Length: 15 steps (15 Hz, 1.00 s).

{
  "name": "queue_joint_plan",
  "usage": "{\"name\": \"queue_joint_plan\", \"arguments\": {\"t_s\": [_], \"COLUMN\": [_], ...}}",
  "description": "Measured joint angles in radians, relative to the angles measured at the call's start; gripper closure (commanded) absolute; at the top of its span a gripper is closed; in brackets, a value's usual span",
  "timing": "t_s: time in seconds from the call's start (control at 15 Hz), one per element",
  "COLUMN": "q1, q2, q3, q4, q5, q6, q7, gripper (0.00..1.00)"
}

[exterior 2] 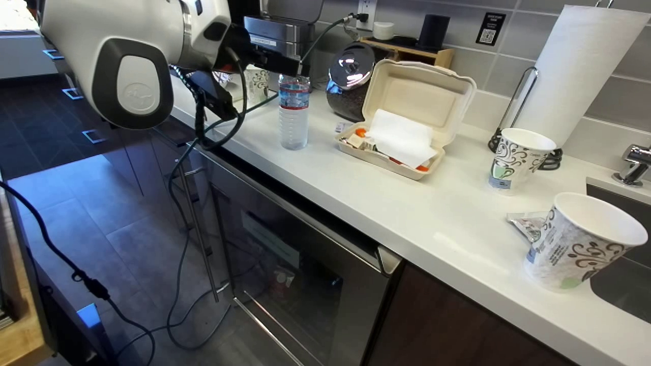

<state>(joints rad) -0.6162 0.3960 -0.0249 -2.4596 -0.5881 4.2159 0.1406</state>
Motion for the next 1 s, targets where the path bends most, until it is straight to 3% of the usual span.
{"name": "queue_joint_plan", "arguments": {"t_s": [0.13,0.6,0.93,1.0], "q1": [0.030,0.021,-0.016,-0.024], "q2": [0.011,0.016,0.003,-0.001], "q3": [-0.018,0.006,0.048,0.059], "q4": [0.000,0.009,0.027,0.027], "q5": [0.031,0.091,0.093,0.092], "q6": [0.000,0.000,0.000,0.000], "q7": [0.002,0.004,0.007,0.007], "gripper": [0.03,0.03,0.21,0.15]}}
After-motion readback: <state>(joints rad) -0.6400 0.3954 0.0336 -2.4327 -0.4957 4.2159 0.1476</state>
